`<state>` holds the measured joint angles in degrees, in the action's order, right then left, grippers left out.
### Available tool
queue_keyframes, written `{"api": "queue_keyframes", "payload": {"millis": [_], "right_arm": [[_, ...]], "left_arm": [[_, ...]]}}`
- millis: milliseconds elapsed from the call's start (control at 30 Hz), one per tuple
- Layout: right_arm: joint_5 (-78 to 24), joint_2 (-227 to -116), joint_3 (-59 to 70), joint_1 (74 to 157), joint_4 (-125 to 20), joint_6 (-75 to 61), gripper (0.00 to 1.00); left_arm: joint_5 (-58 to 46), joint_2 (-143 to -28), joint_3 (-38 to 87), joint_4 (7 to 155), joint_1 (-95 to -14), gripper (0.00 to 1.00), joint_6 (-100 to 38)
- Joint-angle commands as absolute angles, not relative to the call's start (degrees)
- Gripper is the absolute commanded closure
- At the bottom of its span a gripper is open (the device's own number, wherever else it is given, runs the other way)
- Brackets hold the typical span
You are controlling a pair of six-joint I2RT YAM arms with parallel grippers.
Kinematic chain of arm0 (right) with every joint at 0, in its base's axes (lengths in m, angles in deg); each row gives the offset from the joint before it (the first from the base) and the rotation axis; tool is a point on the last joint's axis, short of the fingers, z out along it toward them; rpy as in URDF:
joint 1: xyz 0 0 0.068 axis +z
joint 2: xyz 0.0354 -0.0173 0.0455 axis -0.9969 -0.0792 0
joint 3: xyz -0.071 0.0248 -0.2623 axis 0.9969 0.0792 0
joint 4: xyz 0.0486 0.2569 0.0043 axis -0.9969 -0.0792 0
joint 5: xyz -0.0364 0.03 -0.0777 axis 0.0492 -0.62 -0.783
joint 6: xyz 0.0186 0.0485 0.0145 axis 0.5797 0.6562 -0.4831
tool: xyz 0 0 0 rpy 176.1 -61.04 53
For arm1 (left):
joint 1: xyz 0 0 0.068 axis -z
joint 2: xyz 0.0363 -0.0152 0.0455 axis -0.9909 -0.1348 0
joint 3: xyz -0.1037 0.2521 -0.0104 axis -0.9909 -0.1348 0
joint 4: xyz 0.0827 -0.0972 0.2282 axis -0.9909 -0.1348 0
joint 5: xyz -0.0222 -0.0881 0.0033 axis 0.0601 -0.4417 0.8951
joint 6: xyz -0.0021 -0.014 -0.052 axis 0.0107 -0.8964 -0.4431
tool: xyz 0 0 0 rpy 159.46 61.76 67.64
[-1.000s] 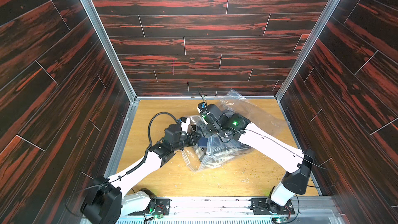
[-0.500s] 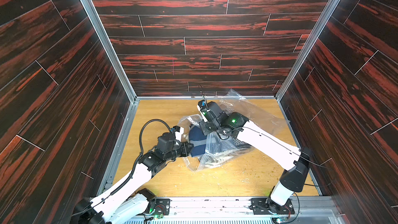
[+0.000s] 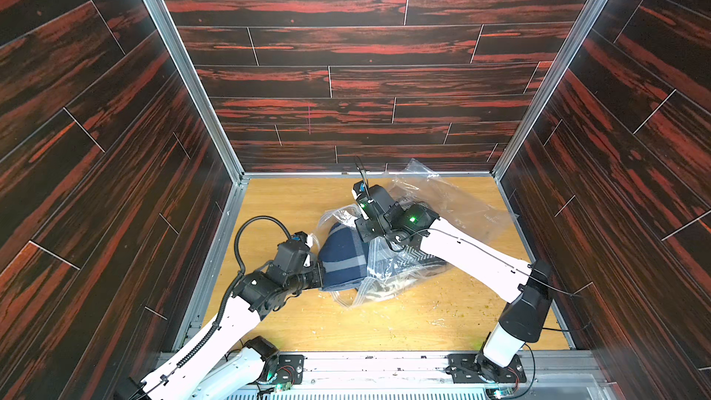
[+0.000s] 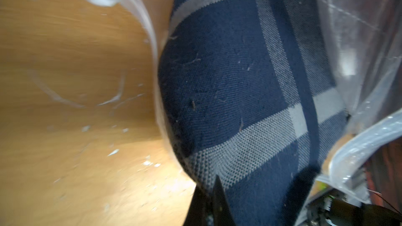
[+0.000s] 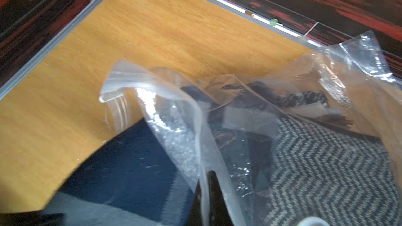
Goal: Take the scarf out of the vacuum bag
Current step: Take out the scarf from the vacuum bag.
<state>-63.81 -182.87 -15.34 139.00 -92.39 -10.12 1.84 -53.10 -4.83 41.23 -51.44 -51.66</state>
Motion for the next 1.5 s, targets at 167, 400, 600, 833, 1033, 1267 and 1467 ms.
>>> {"api": "queue_keyframes", "payload": {"millis": [167,400,600,833,1033,1267,1467], "right_arm": [[-70.4,-186.3,-15.5,135.6,-87.9,-11.8,1.00],[-74.1,-186.3,-13.6,133.8,-85.7,-11.3,1.00],[-75.0,-186.5,-11.8,131.2,-83.8,-10.0,1.00],[-80.9,-189.9,-14.0,128.0,-85.1,-10.6,1.00],[-81.5,-192.1,-16.2,123.9,-87.7,-9.2,1.00],[-80.9,-193.7,-20.0,119.9,-89.6,-8.0,1.00],[-79.5,-194.7,-23.7,118.4,-92.7,-7.9,1.00]], "left_arm": [[11.9,-55.5,4.0,26.2,-52.2,1.00,-50.5],[18.8,-61.1,8.8,18.8,-55.6,1.00,-47.4],[21.9,-66.9,13.2,16.4,-58.7,1.00,-44.4],[20.5,-75.9,21.3,21.7,-62.5,1.00,-40.6],[18.1,-85.6,29.6,21.5,-66.2,1.00,-34.5],[12.5,-91.5,31.6,25.0,-73.5,1.00,-29.8],[13.1,-93.9,33.5,22.7,-74.4,1.00,-28.7]]}}
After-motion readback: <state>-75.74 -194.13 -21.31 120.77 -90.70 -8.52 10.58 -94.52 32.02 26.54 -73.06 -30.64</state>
